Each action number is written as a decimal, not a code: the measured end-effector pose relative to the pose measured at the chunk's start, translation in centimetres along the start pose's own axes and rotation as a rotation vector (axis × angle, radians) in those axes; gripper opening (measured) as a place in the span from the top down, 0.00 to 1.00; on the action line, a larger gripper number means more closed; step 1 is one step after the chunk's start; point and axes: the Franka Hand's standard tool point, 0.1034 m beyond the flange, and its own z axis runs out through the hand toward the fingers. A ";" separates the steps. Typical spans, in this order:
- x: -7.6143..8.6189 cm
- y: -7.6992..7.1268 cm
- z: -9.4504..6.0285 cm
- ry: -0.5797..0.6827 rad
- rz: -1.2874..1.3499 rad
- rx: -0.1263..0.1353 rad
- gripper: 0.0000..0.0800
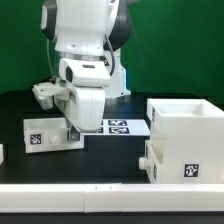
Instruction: Assemble drawer
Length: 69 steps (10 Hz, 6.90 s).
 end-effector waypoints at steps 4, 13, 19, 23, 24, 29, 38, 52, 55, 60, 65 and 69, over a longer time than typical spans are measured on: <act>-0.4 0.4 -0.2 0.006 0.223 -0.004 0.96; -0.9 4.0 -0.6 0.041 1.238 0.112 0.96; -3.7 4.8 -0.1 0.077 1.684 0.161 0.96; -7.4 4.6 0.4 0.143 2.095 0.061 0.96; -7.7 4.3 0.7 0.158 2.151 0.071 0.96; -7.6 4.6 0.7 0.173 2.221 0.080 0.67; -5.4 4.6 -5.1 0.146 1.353 -0.026 0.19; -0.9 -0.1 1.3 0.139 0.747 0.006 0.19; -1.3 -0.2 1.5 0.145 0.753 0.018 0.33; -1.5 -0.1 1.4 0.143 0.750 0.015 0.94; -3.2 6.3 -4.4 0.069 0.612 -0.040 0.95; -1.4 7.6 -4.1 0.056 0.578 -0.027 0.95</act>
Offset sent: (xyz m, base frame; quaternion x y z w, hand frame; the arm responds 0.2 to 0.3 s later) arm 0.0262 -0.0105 0.0087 -0.0018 0.0003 0.1677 0.9858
